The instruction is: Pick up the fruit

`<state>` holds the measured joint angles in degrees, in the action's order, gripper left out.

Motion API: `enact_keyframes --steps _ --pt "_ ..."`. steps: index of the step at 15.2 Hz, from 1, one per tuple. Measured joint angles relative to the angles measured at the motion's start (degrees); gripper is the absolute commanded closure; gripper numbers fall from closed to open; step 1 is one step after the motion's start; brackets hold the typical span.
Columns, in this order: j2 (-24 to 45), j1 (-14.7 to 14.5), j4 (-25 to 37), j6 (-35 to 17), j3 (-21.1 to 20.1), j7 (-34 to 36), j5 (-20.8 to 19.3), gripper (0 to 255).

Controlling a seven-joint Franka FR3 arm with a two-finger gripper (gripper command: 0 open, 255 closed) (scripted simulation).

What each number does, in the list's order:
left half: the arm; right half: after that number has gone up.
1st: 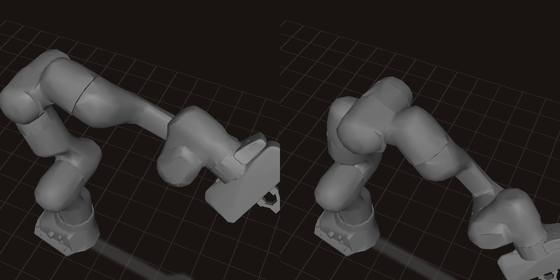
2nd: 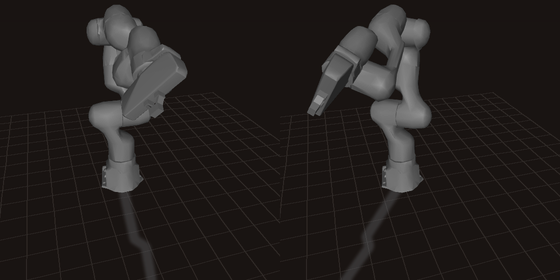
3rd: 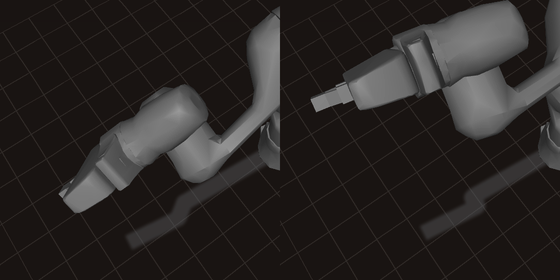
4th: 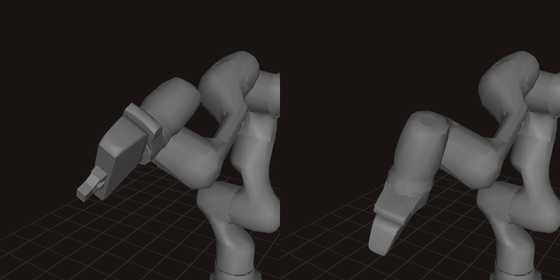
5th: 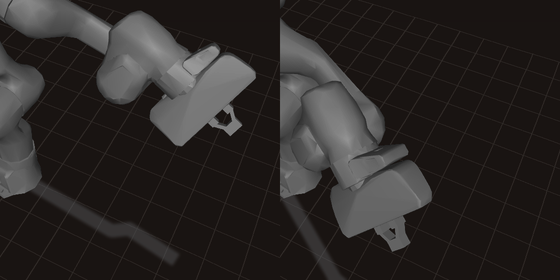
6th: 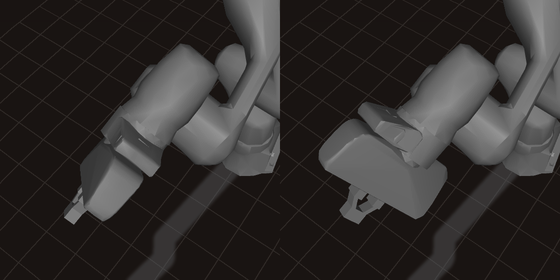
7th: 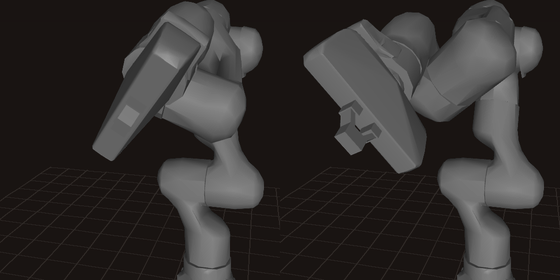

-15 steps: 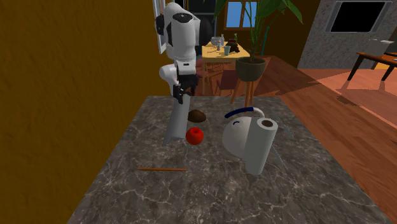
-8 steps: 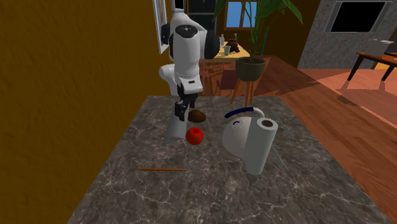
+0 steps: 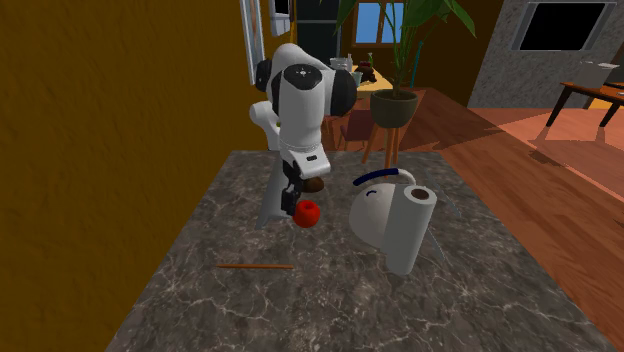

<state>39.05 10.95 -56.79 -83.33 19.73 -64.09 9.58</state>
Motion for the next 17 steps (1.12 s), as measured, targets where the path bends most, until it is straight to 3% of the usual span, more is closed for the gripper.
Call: enact_keyframes --steps 4,5,17 --pt "-0.7 -0.7 -4.3 -3.5 0.0 -0.1 -0.1 0" --pt "-0.7 -0.7 -4.5 -3.8 0.0 -0.1 -0.1 255" --pt "-0.5 -0.6 -3.4 -3.0 0.0 -0.1 -0.1 255"
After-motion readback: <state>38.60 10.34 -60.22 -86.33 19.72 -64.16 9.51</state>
